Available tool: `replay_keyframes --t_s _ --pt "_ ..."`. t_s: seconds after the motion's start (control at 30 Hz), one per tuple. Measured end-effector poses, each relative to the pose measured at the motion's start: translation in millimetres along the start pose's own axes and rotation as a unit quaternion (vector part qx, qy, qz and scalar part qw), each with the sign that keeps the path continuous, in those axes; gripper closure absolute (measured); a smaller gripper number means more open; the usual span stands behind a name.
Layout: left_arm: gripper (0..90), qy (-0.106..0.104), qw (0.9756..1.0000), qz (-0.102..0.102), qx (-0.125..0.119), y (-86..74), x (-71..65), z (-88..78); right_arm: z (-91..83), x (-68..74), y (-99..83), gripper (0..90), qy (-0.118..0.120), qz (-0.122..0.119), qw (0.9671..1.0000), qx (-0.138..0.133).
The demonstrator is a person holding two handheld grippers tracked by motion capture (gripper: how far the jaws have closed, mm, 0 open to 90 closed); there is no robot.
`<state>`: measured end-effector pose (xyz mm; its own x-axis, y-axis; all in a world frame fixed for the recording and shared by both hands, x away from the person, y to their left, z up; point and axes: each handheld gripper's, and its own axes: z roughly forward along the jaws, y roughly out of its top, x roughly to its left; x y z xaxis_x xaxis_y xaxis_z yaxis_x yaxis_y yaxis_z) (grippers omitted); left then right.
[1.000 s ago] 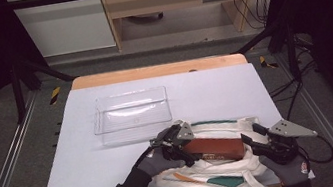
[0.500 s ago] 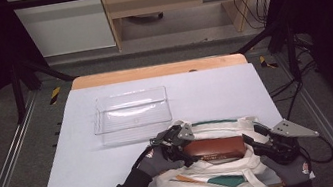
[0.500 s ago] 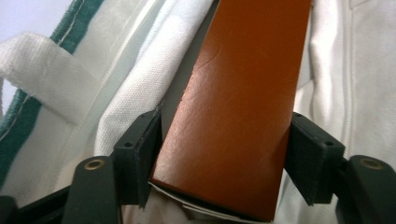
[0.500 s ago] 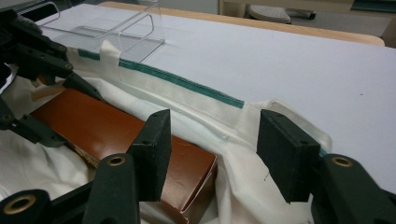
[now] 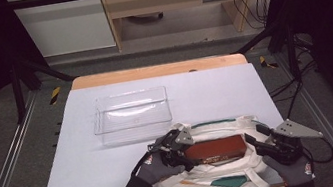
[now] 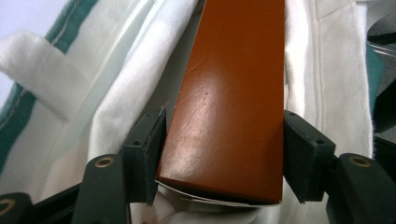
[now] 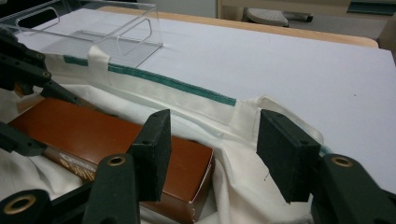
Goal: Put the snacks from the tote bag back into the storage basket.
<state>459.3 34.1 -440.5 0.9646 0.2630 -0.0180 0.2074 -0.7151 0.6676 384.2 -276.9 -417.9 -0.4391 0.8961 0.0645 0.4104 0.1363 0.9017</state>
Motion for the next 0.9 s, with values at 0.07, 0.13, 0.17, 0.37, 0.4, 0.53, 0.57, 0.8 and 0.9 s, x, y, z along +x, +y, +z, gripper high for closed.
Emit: replay_keyframes --t_s 0.07,0.13,0.17,0.37,0.4,0.53,0.57,0.8,0.9 --pt "37.3 0.005 1.0 0.0 -0.002 -3.1 -1.3 1.7 0.8 -0.5 -0.6 45.5 -0.001 0.0 1.0 0.001" --pt "36.7 0.011 0.9999 0.003 -0.003 -4.2 -2.0 3.1 2.4 -0.2 -1.9 45.5 0.0 0.0 1.0 0.004" --pt "36.3 0.015 0.9999 0.006 0.003 -3.6 -2.6 3.6 2.9 0.1 -2.2 45.4 0.0 0.001 1.0 0.005" --pt "33.2 0.032 0.999 0.027 0.014 7.4 -7.8 2.0 1.2 0.6 -0.8 44.9 -0.001 -0.001 1.0 0.001" --pt "31.1 0.03 0.9991 0.028 0.013 9.3 -8.3 1.2 -0.3 0.2 -0.3 44.9 -0.001 0.0 1.0 -0.001" --pt "29.5 0.025 0.9988 0.041 0.012 20.5 -10.2 2.4 -2.9 -2.0 0.3 44.9 -0.003 0.002 1.0 -0.005" --pt "29.3 0.023 0.9987 0.043 0.011 23.3 -10.6 4.4 -3.2 -2.6 0.2 44.9 -0.003 0.002 1.0 -0.006" --pt "31.4 0.022 0.9969 0.063 0.041 38.3 -11.3 25.2 -2.9 -5.0 -0.8 43.2 -0.008 0.007 0.9999 -0.005" --pt "35.1 0.019 0.9964 0.065 0.051 38.2 -8.5 31.6 -2.8 -5.8 -1.4 42.9 -0.009 0.006 0.9999 -0.005"
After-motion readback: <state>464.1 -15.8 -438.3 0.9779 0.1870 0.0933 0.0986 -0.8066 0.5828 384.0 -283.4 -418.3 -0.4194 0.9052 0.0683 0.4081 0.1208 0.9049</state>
